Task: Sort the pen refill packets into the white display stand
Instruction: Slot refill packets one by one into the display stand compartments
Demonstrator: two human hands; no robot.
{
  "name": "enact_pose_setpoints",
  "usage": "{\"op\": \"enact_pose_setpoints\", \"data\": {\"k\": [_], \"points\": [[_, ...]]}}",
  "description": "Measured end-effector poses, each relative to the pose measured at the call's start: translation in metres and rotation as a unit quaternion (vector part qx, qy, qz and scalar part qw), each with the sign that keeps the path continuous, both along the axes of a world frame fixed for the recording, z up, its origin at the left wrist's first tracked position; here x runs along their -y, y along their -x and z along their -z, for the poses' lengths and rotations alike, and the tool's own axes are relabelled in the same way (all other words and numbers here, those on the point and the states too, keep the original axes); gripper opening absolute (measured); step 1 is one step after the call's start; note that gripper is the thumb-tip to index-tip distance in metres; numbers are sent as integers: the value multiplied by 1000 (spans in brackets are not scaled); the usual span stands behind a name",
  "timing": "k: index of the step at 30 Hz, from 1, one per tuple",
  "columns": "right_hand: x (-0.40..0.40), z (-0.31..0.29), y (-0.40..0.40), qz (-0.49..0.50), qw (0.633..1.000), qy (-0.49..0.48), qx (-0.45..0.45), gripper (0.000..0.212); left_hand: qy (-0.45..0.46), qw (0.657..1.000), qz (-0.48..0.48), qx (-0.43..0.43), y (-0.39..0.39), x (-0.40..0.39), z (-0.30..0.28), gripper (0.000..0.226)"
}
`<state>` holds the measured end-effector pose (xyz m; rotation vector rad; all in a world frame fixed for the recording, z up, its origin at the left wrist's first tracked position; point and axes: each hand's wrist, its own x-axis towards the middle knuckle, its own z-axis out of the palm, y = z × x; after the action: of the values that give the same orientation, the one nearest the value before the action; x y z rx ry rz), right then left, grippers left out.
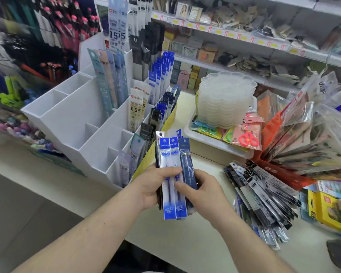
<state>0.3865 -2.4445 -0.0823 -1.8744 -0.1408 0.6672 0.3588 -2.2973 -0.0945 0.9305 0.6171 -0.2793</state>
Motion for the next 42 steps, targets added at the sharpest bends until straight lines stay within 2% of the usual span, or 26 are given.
{"op": "enact_pose_setpoints", "data": {"k": [3, 8, 14, 19, 22, 24, 30, 32, 38, 42], "points": [[-3, -1, 3, 23, 998, -55, -27, 8, -4, 1000, -9, 3, 4, -3, 1, 42], [-9, -7, 5, 74, 987, -122, -74, 15, 2, 1000, -18, 23, 7, -9, 0, 24], [-14, -8, 2, 93, 988, -116, -39, 18, 13, 1000, -14, 19, 9, -14, -7, 37], [-19, -13, -1, 126, 978, -159, -46, 14, -38, 998, -33, 31, 15, -22, -10, 22], [-27, -17, 3, 101, 982, -159, -10, 5, -75, 995, -49, 53, 18, -24, -9, 24], [-30, -18, 6, 74, 985, -151, 28, 13, -77, 994, -51, 64, 19, -22, -11, 26], [-31, -23, 10, 3, 984, -124, 131, 21, -26, 995, -66, 72, 19, -22, -18, 24], [-32, -25, 10, -12, 985, -112, 132, 23, -1, 995, -66, 68, 20, -23, -19, 21], [-28, -28, -1, 30, 992, -91, 78, 16, 89, 992, -56, 74, 20, -27, -15, 30], [-24, -32, -2, 27, 993, -63, 94, 17, 84, 992, -48, 78, 18, -24, -17, 30]]}}
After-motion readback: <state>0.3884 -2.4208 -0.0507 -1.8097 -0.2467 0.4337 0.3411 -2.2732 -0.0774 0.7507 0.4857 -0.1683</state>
